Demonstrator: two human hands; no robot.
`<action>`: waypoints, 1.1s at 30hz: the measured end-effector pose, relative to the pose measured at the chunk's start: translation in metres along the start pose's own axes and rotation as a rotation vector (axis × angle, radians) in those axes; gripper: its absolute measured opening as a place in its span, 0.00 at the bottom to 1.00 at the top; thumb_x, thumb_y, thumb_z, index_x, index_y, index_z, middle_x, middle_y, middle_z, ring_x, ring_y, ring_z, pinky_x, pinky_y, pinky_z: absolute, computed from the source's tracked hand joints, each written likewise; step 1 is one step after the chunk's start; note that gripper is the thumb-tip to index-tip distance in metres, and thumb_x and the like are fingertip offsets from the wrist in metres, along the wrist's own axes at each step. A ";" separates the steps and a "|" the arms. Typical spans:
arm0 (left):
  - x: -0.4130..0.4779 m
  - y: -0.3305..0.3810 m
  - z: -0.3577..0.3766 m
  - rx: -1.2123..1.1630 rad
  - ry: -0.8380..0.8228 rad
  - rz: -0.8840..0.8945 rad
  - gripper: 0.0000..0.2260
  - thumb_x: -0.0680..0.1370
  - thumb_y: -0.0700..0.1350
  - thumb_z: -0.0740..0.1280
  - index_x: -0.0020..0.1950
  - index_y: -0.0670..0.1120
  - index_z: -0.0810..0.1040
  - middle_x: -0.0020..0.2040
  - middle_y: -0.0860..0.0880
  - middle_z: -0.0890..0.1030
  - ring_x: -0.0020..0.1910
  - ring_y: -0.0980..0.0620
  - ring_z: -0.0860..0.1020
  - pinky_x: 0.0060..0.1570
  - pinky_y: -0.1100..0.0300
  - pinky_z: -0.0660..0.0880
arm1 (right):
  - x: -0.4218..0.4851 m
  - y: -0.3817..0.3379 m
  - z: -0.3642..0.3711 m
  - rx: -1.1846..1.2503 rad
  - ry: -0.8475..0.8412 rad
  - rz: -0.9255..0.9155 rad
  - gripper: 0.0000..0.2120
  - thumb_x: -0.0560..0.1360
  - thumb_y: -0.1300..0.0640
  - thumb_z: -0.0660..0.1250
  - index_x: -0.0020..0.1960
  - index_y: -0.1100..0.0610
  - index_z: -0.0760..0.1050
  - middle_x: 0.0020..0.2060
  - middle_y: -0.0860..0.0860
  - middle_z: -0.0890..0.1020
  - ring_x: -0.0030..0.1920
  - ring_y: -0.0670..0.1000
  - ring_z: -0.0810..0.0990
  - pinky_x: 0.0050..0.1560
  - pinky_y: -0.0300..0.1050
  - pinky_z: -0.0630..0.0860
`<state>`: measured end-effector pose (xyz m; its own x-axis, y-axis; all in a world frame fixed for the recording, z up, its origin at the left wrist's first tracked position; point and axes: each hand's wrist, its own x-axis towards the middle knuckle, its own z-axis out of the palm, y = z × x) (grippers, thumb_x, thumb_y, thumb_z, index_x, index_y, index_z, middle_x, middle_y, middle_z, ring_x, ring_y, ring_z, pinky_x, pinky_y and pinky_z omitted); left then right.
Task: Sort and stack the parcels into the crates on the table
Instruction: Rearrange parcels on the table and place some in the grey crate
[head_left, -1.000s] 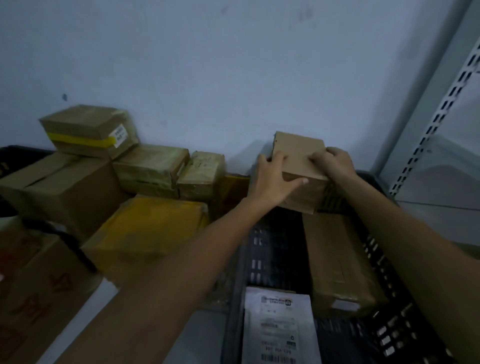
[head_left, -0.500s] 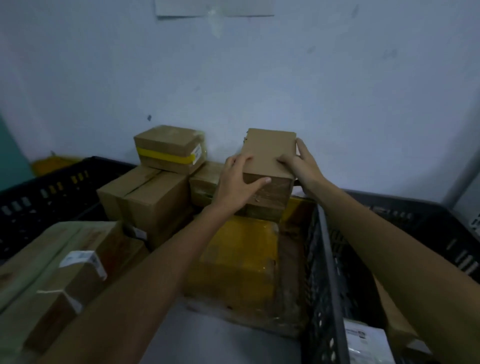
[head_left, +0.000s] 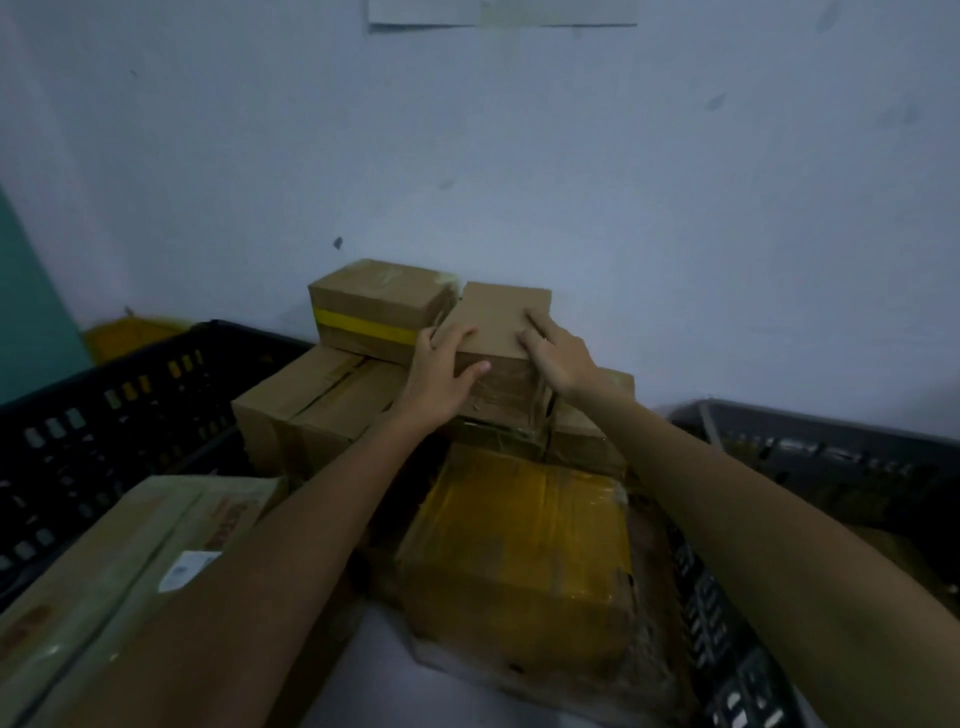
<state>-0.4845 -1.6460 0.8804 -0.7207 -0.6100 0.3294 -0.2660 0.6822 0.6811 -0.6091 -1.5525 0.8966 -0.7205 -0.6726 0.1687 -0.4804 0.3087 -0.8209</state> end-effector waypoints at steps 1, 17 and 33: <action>0.003 -0.004 0.001 0.022 0.004 -0.015 0.20 0.78 0.49 0.64 0.70 0.51 0.66 0.71 0.42 0.60 0.68 0.42 0.63 0.64 0.55 0.63 | 0.002 0.001 0.004 -0.019 0.014 -0.009 0.23 0.82 0.51 0.53 0.76 0.52 0.59 0.74 0.54 0.62 0.72 0.56 0.63 0.69 0.46 0.61; -0.027 0.033 0.003 0.212 0.248 0.246 0.23 0.74 0.44 0.65 0.69 0.44 0.68 0.71 0.45 0.67 0.71 0.47 0.62 0.70 0.49 0.59 | -0.022 0.024 -0.049 -0.139 0.169 -0.185 0.25 0.79 0.51 0.60 0.75 0.53 0.61 0.72 0.53 0.67 0.69 0.54 0.68 0.67 0.49 0.67; -0.102 0.217 0.232 -0.026 -0.240 0.468 0.20 0.77 0.44 0.63 0.69 0.45 0.67 0.71 0.47 0.65 0.71 0.49 0.61 0.70 0.55 0.59 | -0.137 0.202 -0.255 -0.454 0.236 0.136 0.35 0.77 0.52 0.66 0.77 0.56 0.52 0.71 0.58 0.66 0.69 0.58 0.67 0.67 0.51 0.65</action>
<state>-0.6173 -1.3418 0.8431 -0.8860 -0.1309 0.4447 0.1329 0.8473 0.5142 -0.7349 -1.2267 0.8465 -0.8592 -0.4526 0.2384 -0.5053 0.6779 -0.5340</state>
